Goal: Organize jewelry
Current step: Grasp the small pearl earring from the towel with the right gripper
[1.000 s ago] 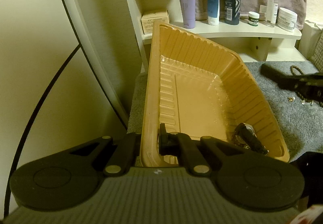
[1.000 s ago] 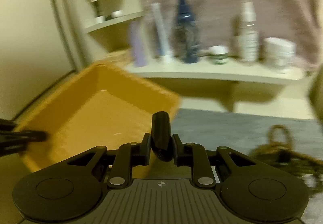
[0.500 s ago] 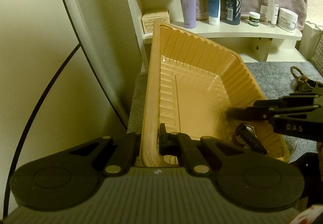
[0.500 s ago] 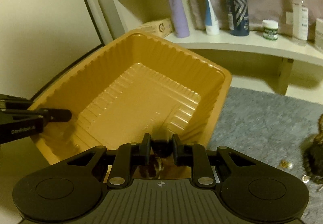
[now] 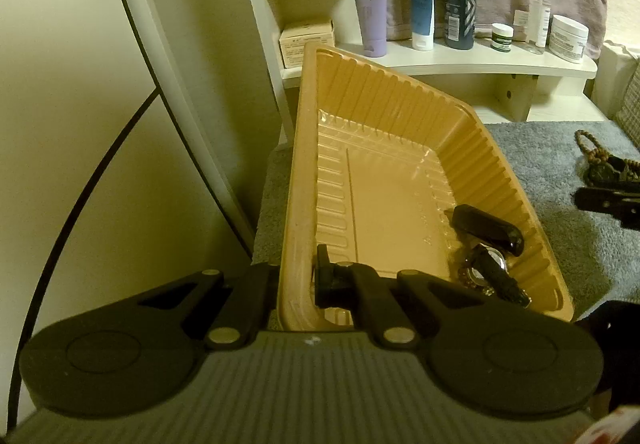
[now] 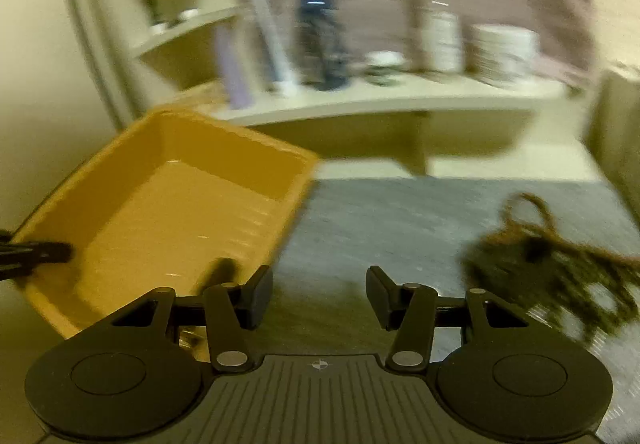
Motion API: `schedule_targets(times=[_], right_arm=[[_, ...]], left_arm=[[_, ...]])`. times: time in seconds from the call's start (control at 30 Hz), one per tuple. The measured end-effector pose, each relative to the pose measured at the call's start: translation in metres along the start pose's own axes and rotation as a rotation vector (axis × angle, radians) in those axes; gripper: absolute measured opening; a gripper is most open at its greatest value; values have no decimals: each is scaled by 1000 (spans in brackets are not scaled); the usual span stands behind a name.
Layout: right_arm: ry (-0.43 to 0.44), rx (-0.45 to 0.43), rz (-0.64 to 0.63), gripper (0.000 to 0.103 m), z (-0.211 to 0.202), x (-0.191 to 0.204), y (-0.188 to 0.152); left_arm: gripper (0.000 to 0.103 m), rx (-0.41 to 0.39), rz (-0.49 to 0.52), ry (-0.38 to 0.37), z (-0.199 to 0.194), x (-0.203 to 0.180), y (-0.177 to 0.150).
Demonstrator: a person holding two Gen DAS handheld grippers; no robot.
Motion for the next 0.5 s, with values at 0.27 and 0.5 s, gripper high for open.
schedule_targets(times=[0.27, 0.5], right_arm=[[-123, -3, 10, 52, -3, -33, -10], [-139, -4, -69, 47, 15, -24, -8]], left_arm=[[2, 0, 6, 3, -1, -1, 0], [2, 1, 7, 3, 0, 0, 0]])
Point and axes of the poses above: each gripper's, at about its wrist camera, not at the fingertips, and z roughly the way its jaws point, x to its left, y to its top, the point moved 2 cm from there along z, roughly the way its jaws point
